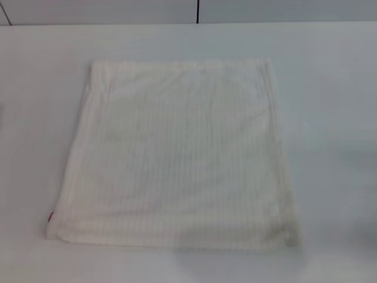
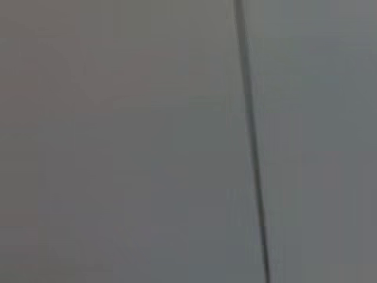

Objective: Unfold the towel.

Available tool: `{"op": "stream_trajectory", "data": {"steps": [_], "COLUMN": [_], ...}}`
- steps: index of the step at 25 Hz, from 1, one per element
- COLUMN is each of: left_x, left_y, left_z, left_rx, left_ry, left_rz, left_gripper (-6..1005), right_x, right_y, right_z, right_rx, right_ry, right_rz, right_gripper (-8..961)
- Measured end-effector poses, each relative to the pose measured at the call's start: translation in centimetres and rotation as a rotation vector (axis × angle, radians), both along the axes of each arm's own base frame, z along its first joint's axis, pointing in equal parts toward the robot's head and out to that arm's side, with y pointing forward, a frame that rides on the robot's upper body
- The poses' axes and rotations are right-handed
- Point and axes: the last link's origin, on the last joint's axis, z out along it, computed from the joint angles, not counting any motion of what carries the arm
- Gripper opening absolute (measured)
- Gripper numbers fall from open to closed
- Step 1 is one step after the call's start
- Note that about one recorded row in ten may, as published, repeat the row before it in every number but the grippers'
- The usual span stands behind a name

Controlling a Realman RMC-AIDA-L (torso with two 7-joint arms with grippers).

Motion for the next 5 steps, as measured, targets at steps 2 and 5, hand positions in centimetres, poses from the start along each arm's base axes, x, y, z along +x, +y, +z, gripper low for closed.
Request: {"op": "stream_trajectory", "data": {"steps": [2, 5], "left_x": [-0.34, -1.12], "left_y": [-0.16, -0.51], "left_z": [-0.04, -0.11], "left_rx": [-0.003, -0.012], "left_ry": [-0.008, -0.022], "left_rz": [0.005, 0.022], "left_gripper": [703, 703], "right_x": [1.49, 1.68], "right_y": [-1.68, -1.77], "right_z": [1.16, 0.78], "right_rx": [0.066, 0.054], "right_ry": [-0.038, -0.019], "right_rz": [-0.066, -0.082], "right_gripper": [-1, -1]}}
